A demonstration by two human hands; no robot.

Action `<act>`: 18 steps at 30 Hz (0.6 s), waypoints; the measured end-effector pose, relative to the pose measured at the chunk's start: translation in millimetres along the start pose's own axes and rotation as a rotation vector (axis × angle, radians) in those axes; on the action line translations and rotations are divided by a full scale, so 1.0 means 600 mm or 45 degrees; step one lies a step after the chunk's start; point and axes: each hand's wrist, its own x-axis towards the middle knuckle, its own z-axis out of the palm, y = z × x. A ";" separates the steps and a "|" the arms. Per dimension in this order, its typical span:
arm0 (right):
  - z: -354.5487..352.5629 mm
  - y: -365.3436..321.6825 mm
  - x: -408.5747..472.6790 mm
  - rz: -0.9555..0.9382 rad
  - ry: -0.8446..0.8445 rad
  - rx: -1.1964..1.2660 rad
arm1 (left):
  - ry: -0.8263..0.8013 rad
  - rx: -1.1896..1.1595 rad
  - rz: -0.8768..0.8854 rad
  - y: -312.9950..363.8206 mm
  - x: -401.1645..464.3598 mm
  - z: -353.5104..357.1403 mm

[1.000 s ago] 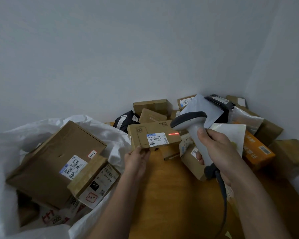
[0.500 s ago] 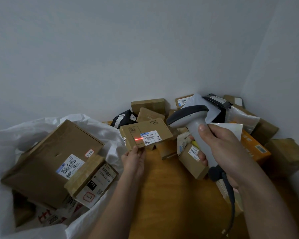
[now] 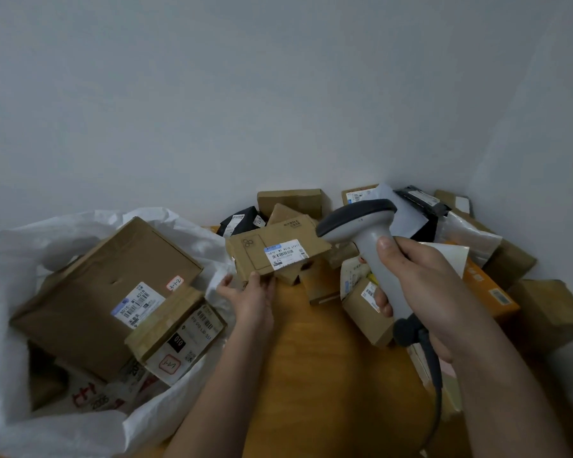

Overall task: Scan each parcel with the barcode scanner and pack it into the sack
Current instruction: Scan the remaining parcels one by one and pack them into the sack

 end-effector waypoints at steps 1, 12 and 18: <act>0.004 0.002 0.003 0.014 -0.007 0.019 | 0.024 0.032 0.087 0.009 -0.001 -0.002; 0.080 0.022 0.038 0.041 -0.227 0.031 | 0.665 0.313 0.700 0.157 0.012 -0.111; 0.108 0.035 0.056 0.072 -0.314 0.045 | 0.973 1.240 0.973 0.150 0.010 -0.155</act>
